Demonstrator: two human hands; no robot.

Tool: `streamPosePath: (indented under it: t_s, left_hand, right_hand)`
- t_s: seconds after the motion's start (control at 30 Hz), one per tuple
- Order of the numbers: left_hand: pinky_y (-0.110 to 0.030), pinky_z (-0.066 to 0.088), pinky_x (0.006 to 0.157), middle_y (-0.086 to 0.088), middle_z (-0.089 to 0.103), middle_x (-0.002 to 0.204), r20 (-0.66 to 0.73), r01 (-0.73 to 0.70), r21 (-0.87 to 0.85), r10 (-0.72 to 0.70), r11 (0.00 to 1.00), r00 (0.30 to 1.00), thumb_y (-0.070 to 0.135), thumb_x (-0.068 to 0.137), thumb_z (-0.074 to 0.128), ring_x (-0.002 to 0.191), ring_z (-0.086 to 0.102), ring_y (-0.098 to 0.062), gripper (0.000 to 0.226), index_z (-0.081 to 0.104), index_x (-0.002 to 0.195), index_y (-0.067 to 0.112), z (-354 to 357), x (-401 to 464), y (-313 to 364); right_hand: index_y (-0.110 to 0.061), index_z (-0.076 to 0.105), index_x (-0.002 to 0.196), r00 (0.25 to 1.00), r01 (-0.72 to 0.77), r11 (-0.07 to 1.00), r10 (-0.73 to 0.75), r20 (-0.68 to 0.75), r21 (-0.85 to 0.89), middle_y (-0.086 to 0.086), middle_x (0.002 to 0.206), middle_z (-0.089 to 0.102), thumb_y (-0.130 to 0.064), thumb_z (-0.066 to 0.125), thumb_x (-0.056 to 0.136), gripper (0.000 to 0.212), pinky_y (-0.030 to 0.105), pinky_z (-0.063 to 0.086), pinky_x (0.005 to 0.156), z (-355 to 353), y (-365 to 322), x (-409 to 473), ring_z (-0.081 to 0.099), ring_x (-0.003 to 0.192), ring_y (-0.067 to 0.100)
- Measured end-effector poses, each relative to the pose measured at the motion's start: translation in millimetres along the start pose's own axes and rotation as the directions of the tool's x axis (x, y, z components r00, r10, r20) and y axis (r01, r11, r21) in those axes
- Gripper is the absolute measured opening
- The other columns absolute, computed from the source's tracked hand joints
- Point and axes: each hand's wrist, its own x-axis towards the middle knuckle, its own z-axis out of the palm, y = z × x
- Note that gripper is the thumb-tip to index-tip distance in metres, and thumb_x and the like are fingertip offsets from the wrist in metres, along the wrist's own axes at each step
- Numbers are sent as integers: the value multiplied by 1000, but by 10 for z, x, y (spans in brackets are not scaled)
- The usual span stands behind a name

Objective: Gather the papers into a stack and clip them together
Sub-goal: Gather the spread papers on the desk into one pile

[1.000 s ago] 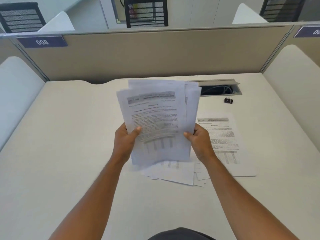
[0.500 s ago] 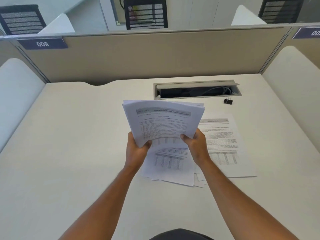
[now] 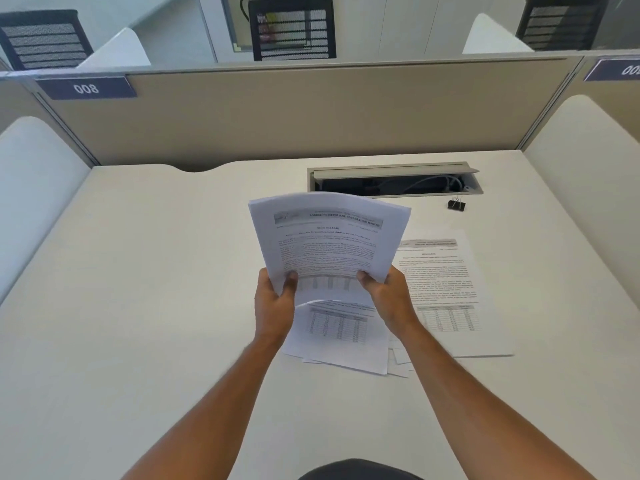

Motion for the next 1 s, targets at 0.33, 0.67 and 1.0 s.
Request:
streamPosePath:
  t_s: [0.33, 0.67, 1.0]
  left_hand:
    - [-29, 48, 68, 0, 66, 99, 93, 102, 513, -173, 852, 981, 21, 96, 58, 93, 65, -25, 14, 61, 102, 9, -8, 196, -172]
    - [-43, 51, 84, -14, 61, 102, 150, 17, 715, -177, 699, 973, 17, 87, 54, 99, 57, -35, 4, 54, 90, 14, 167, 100, -330]
    - [-33, 52, 78, 5, 66, 100, 130, 203, 490, -301, 848, 945, 18, 87, 61, 92, 65, -23, 26, 57, 114, 18, 128, 54, -227]
  right_hand:
    - [-19, 68, 124, 976, -212, 873, 215, -44, -440, -3, 117, 72, -26, 64, 94, 31, 30, 54, 85, 60, 179, -69, 67, 103, 20]
    - [-14, 62, 122, 933, -341, 588, 307, -188, -733, 15, 134, 43, -23, 54, 93, 32, 33, 39, 91, 194, 410, -129, 39, 125, 33]
    - [-14, 65, 121, 937, -337, 596, 284, -202, -729, 9, 127, 52, -22, 56, 89, 34, 43, 53, 93, 199, 417, -74, 50, 119, 30]
